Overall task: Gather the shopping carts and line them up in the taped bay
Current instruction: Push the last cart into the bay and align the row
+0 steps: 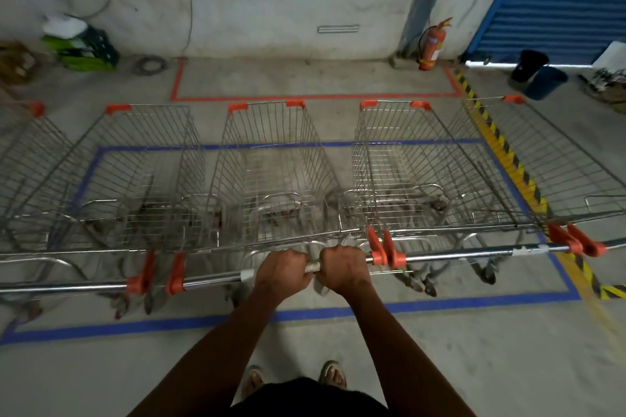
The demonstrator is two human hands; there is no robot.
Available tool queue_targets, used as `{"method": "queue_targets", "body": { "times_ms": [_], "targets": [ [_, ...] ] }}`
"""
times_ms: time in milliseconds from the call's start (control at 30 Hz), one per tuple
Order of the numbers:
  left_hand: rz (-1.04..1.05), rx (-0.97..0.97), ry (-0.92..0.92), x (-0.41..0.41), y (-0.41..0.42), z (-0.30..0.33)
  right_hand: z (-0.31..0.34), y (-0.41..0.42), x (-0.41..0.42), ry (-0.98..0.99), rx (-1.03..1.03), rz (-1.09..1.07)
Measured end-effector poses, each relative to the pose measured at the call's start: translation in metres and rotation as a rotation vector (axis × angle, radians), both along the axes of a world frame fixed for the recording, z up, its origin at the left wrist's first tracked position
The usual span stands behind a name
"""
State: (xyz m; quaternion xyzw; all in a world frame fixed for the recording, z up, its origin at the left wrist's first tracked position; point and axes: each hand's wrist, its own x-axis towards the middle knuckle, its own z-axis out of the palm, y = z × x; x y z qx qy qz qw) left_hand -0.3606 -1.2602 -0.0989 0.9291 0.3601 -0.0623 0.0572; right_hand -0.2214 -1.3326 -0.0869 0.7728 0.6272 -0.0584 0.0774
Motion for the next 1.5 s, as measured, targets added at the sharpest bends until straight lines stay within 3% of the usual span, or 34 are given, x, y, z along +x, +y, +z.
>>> {"method": "queue_targets", "body": {
  "times_ms": [367,567,733,867,1000,1200,1300,1500],
  "targets": [
    [-0.029,-0.103,-0.214,-0.015,-0.001,0.008,-0.005,0.0,-0.003,0.021,0.009,-0.018],
    [0.018,-0.066,-0.326,-0.062,0.004,0.004,0.01,0.013,-0.017,-0.027,-0.113,0.148],
    [0.158,0.022,-0.356,-0.154,0.013,0.0,0.026,0.031,-0.11,0.239,0.142,0.23],
    [0.196,0.11,-0.234,-0.248,0.041,-0.009,0.024,0.049,-0.214,0.321,0.332,0.352],
    [0.247,0.099,-0.171,-0.34,0.064,-0.007,0.009,0.077,-0.314,0.303,0.321,0.396],
    [0.333,0.036,-0.095,-0.455,0.106,-0.004,-0.008,0.119,-0.423,0.314,0.246,0.272],
    [0.298,0.034,-0.025,-0.477,0.131,0.005,-0.017,0.139,-0.442,0.292,0.27,0.184],
    [0.213,-0.002,-0.121,-0.473,0.18,-0.01,-0.019,0.164,-0.436,0.29,0.203,0.098]
  ]
}}
